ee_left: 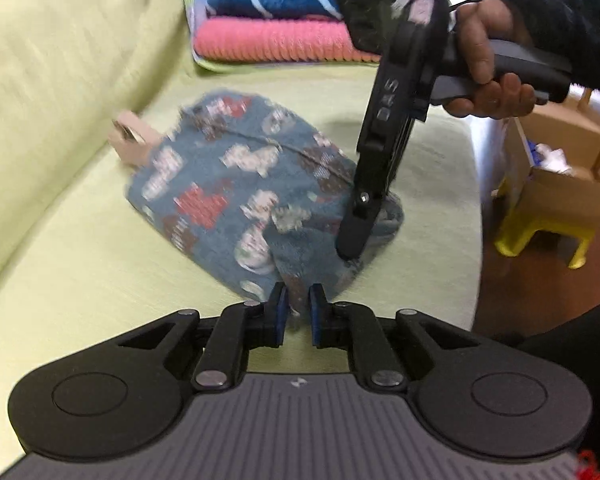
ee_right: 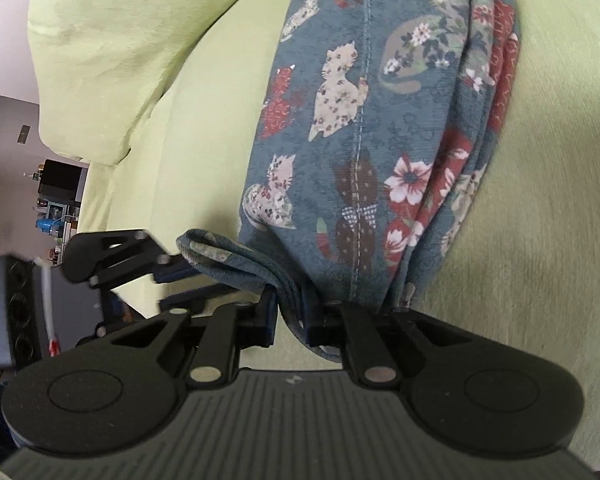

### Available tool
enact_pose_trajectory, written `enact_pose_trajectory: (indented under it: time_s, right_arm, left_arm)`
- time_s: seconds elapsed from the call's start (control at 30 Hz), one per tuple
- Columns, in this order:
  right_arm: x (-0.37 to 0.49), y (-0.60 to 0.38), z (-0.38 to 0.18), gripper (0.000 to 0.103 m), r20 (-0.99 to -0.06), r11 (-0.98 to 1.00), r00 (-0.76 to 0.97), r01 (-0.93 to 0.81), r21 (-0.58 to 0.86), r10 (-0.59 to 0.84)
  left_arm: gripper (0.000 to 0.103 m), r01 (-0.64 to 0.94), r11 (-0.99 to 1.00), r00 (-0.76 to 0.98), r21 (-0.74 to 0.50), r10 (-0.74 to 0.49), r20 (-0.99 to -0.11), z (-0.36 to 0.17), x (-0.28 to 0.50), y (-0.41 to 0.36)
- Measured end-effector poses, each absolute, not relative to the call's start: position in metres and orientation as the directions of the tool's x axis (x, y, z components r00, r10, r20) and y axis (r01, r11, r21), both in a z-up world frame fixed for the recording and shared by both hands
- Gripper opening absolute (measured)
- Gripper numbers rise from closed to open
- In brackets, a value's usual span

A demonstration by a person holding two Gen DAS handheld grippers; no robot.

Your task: Fold shopping bag

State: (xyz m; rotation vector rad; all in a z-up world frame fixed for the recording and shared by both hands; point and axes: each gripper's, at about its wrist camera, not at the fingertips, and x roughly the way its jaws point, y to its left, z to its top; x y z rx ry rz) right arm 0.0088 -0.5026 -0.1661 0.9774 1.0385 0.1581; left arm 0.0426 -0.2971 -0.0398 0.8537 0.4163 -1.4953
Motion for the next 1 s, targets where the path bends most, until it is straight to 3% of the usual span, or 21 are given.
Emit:
enact_pose_trajectory:
  time_s: [0.13, 0.27, 0.5, 0.7, 0.87, 1.0]
  right_arm:
    - [0.016, -0.502, -0.164, 0.007, -0.669, 0.599, 0.511, 0.325, 0.732, 0.54]
    - [0.022, -0.5, -0.16, 0.007, -0.69, 0.619, 0.478, 0.327, 0.714, 0.544]
    - [0.028, -0.497, -0.151, 0.006, -0.724, 0.666, 0.443, 0.313, 0.677, 0.528]
    - [0.001, -0.48, -0.138, 0.006, -0.713, 0.728, 0.565, 0.262, 0.633, 0.416]
    - [-0.028, -0.425, -0.128, 0.011, -0.732, 0.922, 0.669, 0.189, 0.337, 0.13]
    - [-0.05, -0.377, -0.121, 0.014, -0.66, 0.987, 0.744, 0.159, 0.023, -0.104]
  left_arm:
    - [0.005, 0.928, -0.161, 0.106, 0.337, -0.751, -0.652, -0.019, 0.024, -0.29]
    - [0.005, 0.894, -0.194, 0.127, 0.403, -0.753, -0.646, -0.022, 0.014, -0.302]
    - [0.008, 0.903, -0.155, 0.178, 0.4, -0.712, -0.679, -0.04, 0.018, -0.325]
    - [0.005, 0.937, -0.097, 0.173, 0.337, -0.708, -0.685, -0.052, 0.028, -0.329]
    - [0.005, 0.938, -0.086, 0.181, 0.335, -0.703, -0.687, -0.052, 0.026, -0.332]
    - [0.002, 0.94, -0.077, 0.19, 0.334, -0.693, -0.695, -0.052, 0.024, -0.339]
